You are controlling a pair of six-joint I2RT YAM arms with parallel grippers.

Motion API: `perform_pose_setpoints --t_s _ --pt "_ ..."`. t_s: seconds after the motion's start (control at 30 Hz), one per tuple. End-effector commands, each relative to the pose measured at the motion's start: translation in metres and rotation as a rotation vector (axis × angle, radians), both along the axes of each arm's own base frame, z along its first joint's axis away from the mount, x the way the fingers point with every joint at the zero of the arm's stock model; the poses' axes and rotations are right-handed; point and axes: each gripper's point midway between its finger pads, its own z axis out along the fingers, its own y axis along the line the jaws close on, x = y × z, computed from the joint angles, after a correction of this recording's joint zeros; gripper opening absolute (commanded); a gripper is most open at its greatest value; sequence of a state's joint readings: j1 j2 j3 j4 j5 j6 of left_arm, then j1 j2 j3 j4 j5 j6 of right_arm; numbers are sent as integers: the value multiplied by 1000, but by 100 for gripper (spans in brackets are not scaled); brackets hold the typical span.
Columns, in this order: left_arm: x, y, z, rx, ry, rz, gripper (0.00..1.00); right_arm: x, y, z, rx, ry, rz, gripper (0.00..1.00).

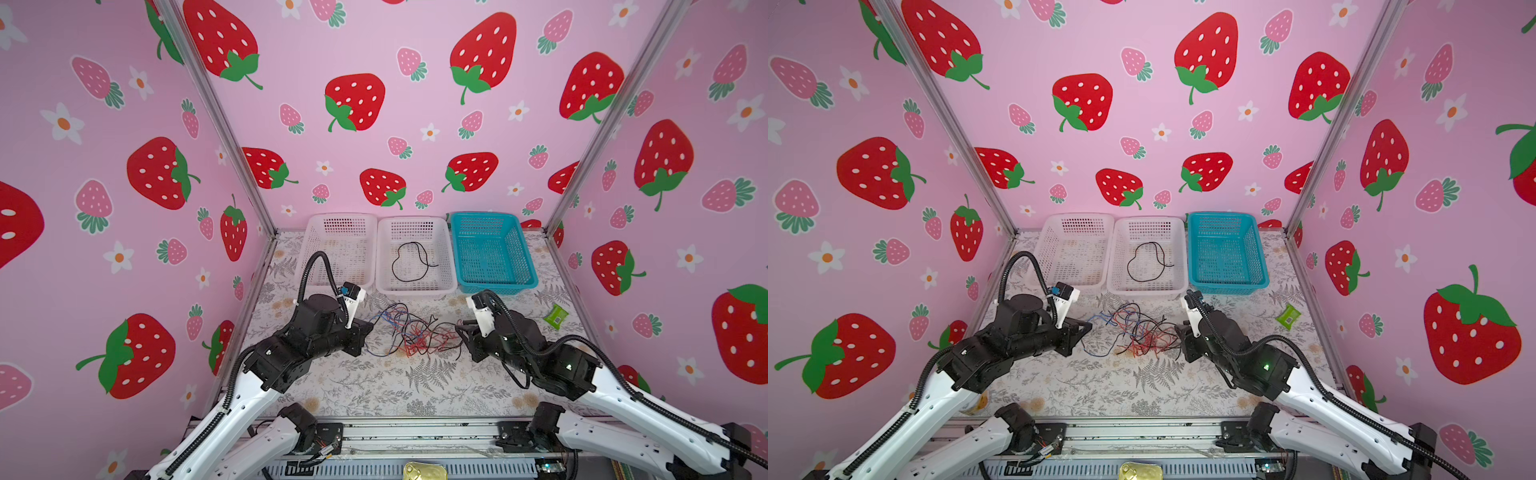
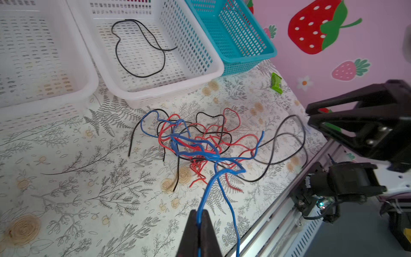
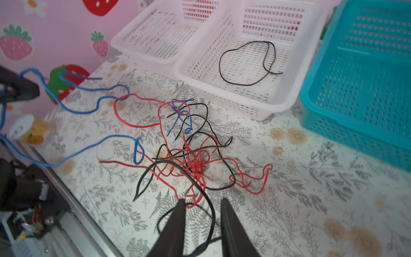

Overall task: Untangle and sort cables by color
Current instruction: Untie the cable.

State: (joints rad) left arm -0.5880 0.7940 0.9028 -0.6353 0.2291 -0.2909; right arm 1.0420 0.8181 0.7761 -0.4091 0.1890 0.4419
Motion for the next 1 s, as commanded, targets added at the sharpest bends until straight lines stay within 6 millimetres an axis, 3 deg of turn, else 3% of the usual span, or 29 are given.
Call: perform_pose_setpoints --t_s 0.0,0.13,0.23,0.27,0.57,0.73,0.97 --pt "-6 -16 21 -87 -33 -83 0 -9 31 25 117 -47 146 42" --pt "-16 -25 23 -119 -20 -155 0 -11 44 33 131 -98 198 51" --pt "-25 -30 33 -151 -38 -213 0 -4 45 30 117 -136 180 51" --pt "-27 -31 35 -157 -44 -227 0 0 44 27 104 -148 161 55" --pt "-58 -41 40 -179 -28 -420 0 31 46 -22 -54 -189 60 61" --pt "-63 -41 38 -176 -21 -446 0 28 55 -39 -34 -206 107 64" --pt "-65 -43 36 -175 -9 -460 0 18 57 -29 80 -326 133 69"
